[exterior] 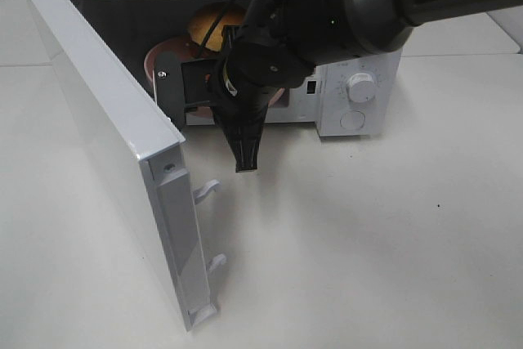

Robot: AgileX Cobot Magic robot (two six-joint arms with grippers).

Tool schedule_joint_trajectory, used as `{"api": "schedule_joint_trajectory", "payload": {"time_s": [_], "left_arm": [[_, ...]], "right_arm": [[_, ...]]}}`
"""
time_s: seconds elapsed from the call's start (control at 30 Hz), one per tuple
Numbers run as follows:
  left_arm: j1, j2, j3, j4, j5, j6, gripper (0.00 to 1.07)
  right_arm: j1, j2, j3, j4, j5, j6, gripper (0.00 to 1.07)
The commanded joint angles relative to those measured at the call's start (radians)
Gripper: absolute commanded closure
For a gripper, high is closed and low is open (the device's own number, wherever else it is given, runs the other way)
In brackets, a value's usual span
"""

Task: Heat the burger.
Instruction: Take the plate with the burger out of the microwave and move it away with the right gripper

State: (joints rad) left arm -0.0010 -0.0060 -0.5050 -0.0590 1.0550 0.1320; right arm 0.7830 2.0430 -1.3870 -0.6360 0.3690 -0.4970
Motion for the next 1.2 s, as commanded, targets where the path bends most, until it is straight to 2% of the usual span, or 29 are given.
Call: {"api": "schedule_joint_trajectory", "payload": {"time_s": [0.03, 0.27, 0.33, 0.43, 0.5, 0.67, 0.73, 1.2], "left_arm": [[0.001, -0.019, 0.001, -0.004, -0.014, -0.006, 1.06], [0.001, -0.019, 0.001, -0.004, -0.014, -0.006, 1.06], [0.001, -0.019, 0.001, -0.004, -0.014, -0.006, 1.06], [0.001, -0.019, 0.001, -0.004, -0.014, -0.006, 1.06], [0.001, -0.019, 0.001, -0.004, -0.014, -0.006, 1.06], [0.001, -0.019, 0.001, -0.004, -0.014, -0.006, 1.06], [0.001, -0.019, 0.001, -0.004, -0.014, -0.006, 1.06], [0.001, -0.019, 0.001, -0.004, -0.014, -0.006, 1.06]], "right_arm": [[-0.003, -0.082, 0.08, -0.041, -0.042, -0.031, 1.07], [-0.003, -0.145, 0.184, -0.088, -0.056, -0.03, 1.07], [-0.003, -0.185, 0.241, -0.09, -0.057, -0.031, 1.07], [-0.003, -0.196, 0.255, -0.089, -0.057, -0.031, 1.07], [-0.003, -0.238, 0.315, -0.089, -0.073, -0.031, 1.07], [-0.003, -0.282, 0.364, -0.099, -0.088, -0.031, 1.07], [-0.003, -0.337, 0.424, -0.121, -0.106, -0.031, 1.07], [-0.003, -0.521, 0.582, -0.121, -0.098, -0.026, 1.07]]}}
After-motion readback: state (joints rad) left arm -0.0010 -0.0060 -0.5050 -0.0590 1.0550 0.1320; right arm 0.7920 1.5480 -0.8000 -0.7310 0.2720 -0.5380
